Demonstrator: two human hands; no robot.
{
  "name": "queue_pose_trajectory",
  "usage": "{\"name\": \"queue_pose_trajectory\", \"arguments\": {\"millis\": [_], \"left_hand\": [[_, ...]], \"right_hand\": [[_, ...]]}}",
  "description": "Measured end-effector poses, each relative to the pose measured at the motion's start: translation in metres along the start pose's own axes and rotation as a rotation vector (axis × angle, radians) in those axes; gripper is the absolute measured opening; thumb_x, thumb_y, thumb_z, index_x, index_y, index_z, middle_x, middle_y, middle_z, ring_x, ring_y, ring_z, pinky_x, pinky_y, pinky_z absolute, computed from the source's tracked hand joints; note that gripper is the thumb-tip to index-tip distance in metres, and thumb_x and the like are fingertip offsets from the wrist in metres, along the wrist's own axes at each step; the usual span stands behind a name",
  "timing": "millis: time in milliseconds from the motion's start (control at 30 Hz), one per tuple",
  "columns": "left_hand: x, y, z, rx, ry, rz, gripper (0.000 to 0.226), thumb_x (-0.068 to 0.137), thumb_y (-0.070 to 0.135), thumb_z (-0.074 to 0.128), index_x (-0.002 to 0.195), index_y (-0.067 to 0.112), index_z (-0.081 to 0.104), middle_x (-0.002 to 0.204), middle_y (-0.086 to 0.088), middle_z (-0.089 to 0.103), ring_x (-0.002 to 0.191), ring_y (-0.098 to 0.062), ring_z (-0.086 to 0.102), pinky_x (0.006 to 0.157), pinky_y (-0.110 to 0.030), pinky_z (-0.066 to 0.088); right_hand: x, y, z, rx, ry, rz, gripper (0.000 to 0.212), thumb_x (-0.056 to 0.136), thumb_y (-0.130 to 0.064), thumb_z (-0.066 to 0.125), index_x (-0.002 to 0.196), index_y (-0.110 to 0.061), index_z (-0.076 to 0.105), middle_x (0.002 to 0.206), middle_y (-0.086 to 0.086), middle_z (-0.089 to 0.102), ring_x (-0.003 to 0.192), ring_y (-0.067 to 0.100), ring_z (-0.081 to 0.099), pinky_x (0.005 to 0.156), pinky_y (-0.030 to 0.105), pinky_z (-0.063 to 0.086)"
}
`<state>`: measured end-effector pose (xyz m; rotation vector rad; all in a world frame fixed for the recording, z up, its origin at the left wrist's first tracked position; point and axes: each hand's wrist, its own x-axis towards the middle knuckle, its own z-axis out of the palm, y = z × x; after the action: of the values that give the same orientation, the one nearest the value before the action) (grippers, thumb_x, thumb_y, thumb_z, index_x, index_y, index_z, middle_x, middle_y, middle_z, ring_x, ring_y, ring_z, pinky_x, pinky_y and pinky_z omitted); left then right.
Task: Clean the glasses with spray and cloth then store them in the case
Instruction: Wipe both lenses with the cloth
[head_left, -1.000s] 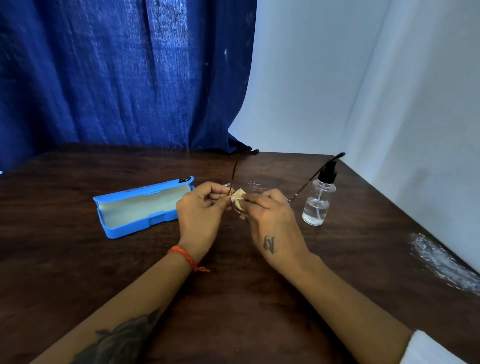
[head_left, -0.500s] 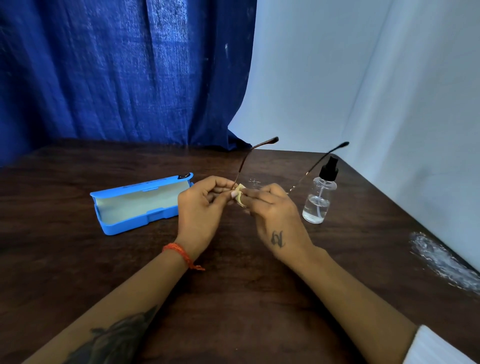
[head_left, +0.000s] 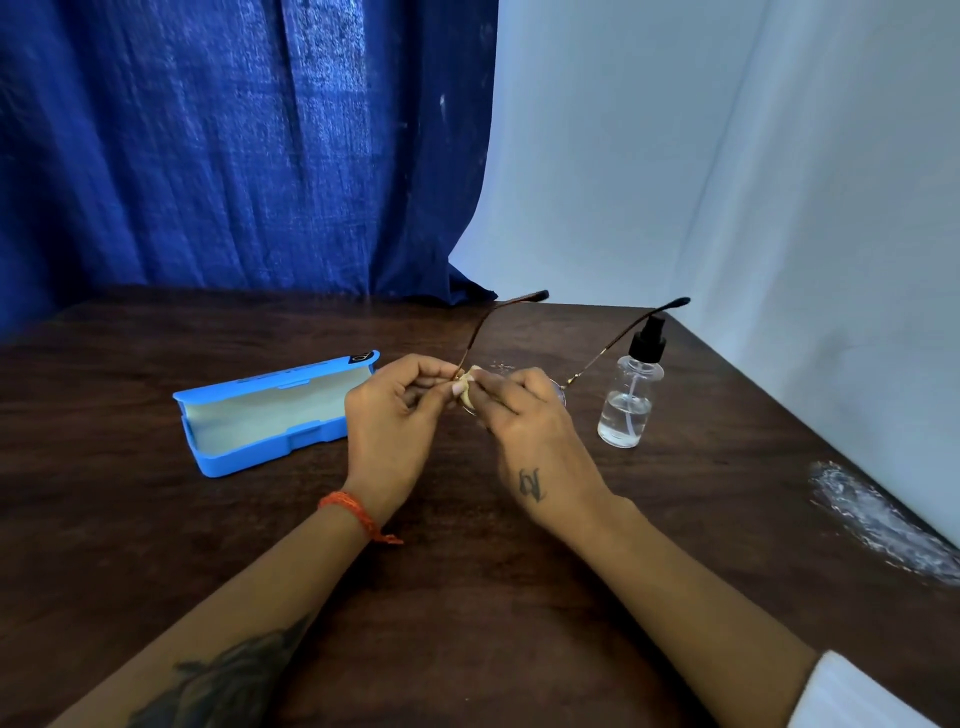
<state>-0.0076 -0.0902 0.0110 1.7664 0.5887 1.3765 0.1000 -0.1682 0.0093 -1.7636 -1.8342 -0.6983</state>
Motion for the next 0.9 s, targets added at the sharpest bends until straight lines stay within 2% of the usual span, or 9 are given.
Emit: {"name": "queue_pose_trajectory", "arguments": {"millis": [67, 133, 267, 333, 433, 500, 600, 767, 900], "left_hand": [[0.000, 0.000, 0.000, -0.018, 0.004, -0.014, 0.025, 0.078, -0.002, 0.064, 0.079, 0.022, 0.063, 0.076, 0.007, 0.066, 0.067, 0.005, 0.064, 0.061, -0.005, 0.048], [0.001, -0.001, 0.000, -0.020, 0.001, -0.021, 0.026, 0.079, -0.001, 0.064, 0.079, 0.025, 0.062, 0.077, 0.006, 0.067, 0.067, 0.005, 0.065, 0.062, -0.006, 0.049], [0.002, -0.001, -0.001, -0.029, 0.011, -0.020, 0.026, 0.078, -0.001, 0.066, 0.077, 0.025, 0.063, 0.076, 0.004, 0.067, 0.067, 0.001, 0.065, 0.063, -0.008, 0.049], [0.003, -0.001, -0.001, -0.013, 0.023, -0.015, 0.026, 0.078, -0.001, 0.066, 0.077, 0.024, 0.063, 0.075, 0.006, 0.067, 0.066, 0.002, 0.064, 0.063, -0.007, 0.049], [0.001, 0.000, 0.000, 0.019, 0.026, -0.004, 0.020, 0.077, 0.000, 0.066, 0.080, 0.020, 0.064, 0.075, 0.006, 0.066, 0.066, 0.004, 0.064, 0.063, -0.006, 0.049], [-0.001, 0.001, 0.001, 0.034, 0.017, 0.001, 0.019, 0.078, -0.002, 0.065, 0.083, 0.017, 0.064, 0.075, 0.008, 0.065, 0.067, 0.007, 0.063, 0.062, -0.004, 0.047], [-0.001, 0.003, 0.001, -0.004, 0.014, -0.017, 0.018, 0.078, -0.003, 0.064, 0.083, 0.014, 0.064, 0.075, 0.009, 0.065, 0.065, 0.008, 0.063, 0.060, -0.003, 0.046], [-0.001, 0.002, 0.000, -0.004, 0.011, -0.016, 0.022, 0.078, -0.001, 0.065, 0.081, 0.021, 0.063, 0.076, 0.009, 0.065, 0.068, 0.008, 0.064, 0.063, -0.005, 0.047], [0.001, 0.001, 0.000, 0.018, 0.023, -0.007, 0.021, 0.077, 0.000, 0.067, 0.080, 0.021, 0.064, 0.076, 0.009, 0.066, 0.068, 0.006, 0.064, 0.063, -0.004, 0.047]], "right_hand": [[0.000, 0.005, -0.003, 0.088, 0.024, -0.035, 0.036, 0.071, 0.010, 0.070, 0.105, -0.003, 0.069, 0.105, 0.008, 0.071, 0.080, 0.025, 0.058, 0.075, 0.022, 0.042], [-0.001, 0.008, -0.007, 0.128, 0.077, -0.053, 0.030, 0.070, 0.011, 0.069, 0.096, -0.005, 0.071, 0.094, 0.006, 0.073, 0.074, 0.024, 0.058, 0.070, 0.025, 0.045], [-0.001, 0.004, -0.007, -0.082, 0.119, -0.044, 0.020, 0.070, 0.009, 0.060, 0.084, -0.001, 0.072, 0.082, 0.010, 0.074, 0.067, 0.026, 0.060, 0.062, 0.030, 0.053], [0.001, 0.000, -0.005, -0.227, 0.090, -0.047, 0.024, 0.071, -0.001, 0.055, 0.089, 0.002, 0.071, 0.087, 0.014, 0.074, 0.072, 0.025, 0.062, 0.065, 0.028, 0.054], [0.001, -0.006, -0.002, -0.318, 0.079, -0.044, 0.041, 0.057, -0.004, 0.061, 0.096, 0.005, 0.069, 0.095, 0.018, 0.072, 0.088, 0.024, 0.052, 0.077, 0.029, 0.048], [0.000, -0.007, 0.001, -0.225, 0.041, -0.015, 0.047, 0.057, 0.004, 0.065, 0.103, 0.008, 0.066, 0.104, 0.021, 0.069, 0.088, 0.027, 0.055, 0.081, 0.029, 0.044], [0.001, -0.002, 0.002, 0.014, 0.021, 0.003, 0.045, 0.065, 0.012, 0.072, 0.108, 0.004, 0.065, 0.110, 0.017, 0.068, 0.083, 0.030, 0.060, 0.076, 0.029, 0.053], [-0.002, 0.006, -0.007, 0.110, 0.132, -0.057, 0.033, 0.067, 0.014, 0.069, 0.094, -0.004, 0.071, 0.094, 0.006, 0.074, 0.073, 0.024, 0.058, 0.067, 0.030, 0.051], [0.001, 0.001, -0.006, -0.150, 0.131, -0.060, 0.021, 0.060, 0.008, 0.072, 0.079, 0.000, 0.071, 0.077, 0.011, 0.073, 0.065, 0.025, 0.061, 0.064, 0.031, 0.053]]}}
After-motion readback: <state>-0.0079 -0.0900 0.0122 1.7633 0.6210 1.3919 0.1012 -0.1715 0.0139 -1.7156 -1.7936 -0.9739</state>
